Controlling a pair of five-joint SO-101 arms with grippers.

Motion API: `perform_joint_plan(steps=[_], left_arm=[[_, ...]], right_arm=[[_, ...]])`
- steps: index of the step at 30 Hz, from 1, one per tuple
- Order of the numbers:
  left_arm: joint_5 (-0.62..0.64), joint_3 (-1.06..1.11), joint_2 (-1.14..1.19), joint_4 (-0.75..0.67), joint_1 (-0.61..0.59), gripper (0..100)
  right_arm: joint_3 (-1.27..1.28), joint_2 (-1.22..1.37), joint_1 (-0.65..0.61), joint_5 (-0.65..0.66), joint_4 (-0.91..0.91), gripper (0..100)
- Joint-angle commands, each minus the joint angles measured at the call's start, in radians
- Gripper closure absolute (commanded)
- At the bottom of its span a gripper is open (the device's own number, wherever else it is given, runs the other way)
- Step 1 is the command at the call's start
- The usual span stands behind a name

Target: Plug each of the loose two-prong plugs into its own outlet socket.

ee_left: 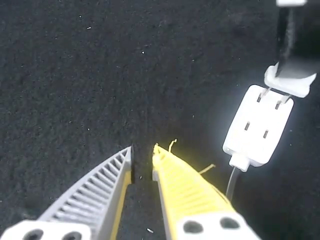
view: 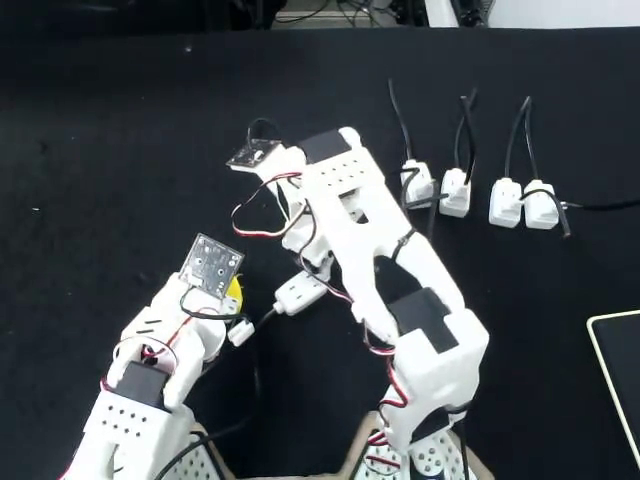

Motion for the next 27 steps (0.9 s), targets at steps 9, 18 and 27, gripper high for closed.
perform_joint_plan(steps=[9,18,27], left_arm=[[-0.009,-0.041,-0.012,-0.017,-0.012,92],[-0.009,-0.041,-0.012,-0.018,-0.012,92],[-0.009,-0.041,-0.012,-0.018,-0.012,92]], right_arm=[[-0.001,-0.028,-0.014,0.071,-0.003,98.8],[0.054,-0.028,-0.015,0.072,-0.057,98.8],[0.051,-0.030,-0.014,-0.012,-0.055,98.8]])
